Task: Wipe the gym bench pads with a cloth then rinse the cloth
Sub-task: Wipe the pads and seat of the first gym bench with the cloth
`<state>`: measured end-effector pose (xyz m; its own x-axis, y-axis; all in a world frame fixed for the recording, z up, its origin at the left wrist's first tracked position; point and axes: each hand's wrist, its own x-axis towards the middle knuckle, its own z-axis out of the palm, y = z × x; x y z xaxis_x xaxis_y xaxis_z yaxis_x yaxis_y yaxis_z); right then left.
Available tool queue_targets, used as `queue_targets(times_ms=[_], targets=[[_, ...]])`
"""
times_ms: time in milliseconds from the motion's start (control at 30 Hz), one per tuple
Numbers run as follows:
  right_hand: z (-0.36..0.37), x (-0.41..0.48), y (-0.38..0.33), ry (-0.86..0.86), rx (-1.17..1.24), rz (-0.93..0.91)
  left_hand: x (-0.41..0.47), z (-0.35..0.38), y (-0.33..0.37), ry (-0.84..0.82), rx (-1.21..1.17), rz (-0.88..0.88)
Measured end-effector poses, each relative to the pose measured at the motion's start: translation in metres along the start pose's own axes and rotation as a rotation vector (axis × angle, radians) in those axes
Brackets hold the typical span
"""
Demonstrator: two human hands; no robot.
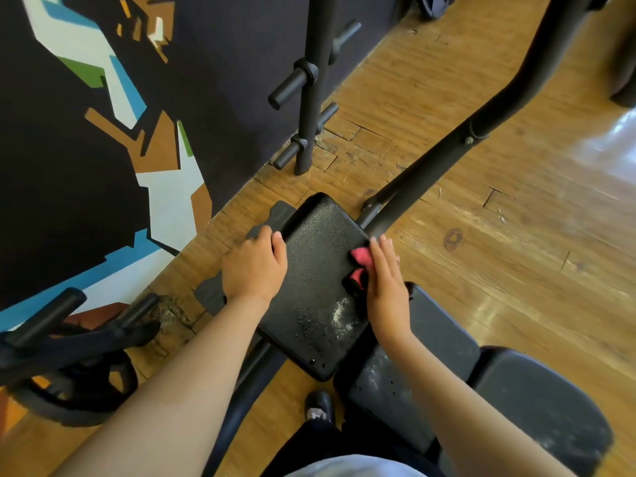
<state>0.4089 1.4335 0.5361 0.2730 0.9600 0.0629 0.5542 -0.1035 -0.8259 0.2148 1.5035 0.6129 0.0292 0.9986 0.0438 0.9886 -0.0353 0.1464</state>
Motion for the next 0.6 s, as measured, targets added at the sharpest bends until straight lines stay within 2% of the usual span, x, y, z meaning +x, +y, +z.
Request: queue_targets(times_ms=[100, 200, 300, 433, 600], targets=[[-0.001, -0.020, 0.006, -0.038, -0.029, 0.000, 0.001, 0.001, -0.001, 0.015, 0.008, 0.006], [-0.005, 0.002, 0.009, -0.023, -0.057, -0.011, 0.000, 0.002, -0.001, 0.020, 0.029, 0.005], [-0.005, 0.016, 0.004, 0.010, -0.009, 0.060, 0.001, 0.003, -0.002, 0.023, 0.038, 0.006], [0.004, -0.010, -0.005, 0.053, 0.090, 0.197, 0.000, 0.003, -0.002, 0.024, 0.053, 0.010], [0.002, -0.017, 0.001, 0.039, 0.064, 0.190, 0.000, 0.003, -0.001, 0.034, 0.065, 0.018]])
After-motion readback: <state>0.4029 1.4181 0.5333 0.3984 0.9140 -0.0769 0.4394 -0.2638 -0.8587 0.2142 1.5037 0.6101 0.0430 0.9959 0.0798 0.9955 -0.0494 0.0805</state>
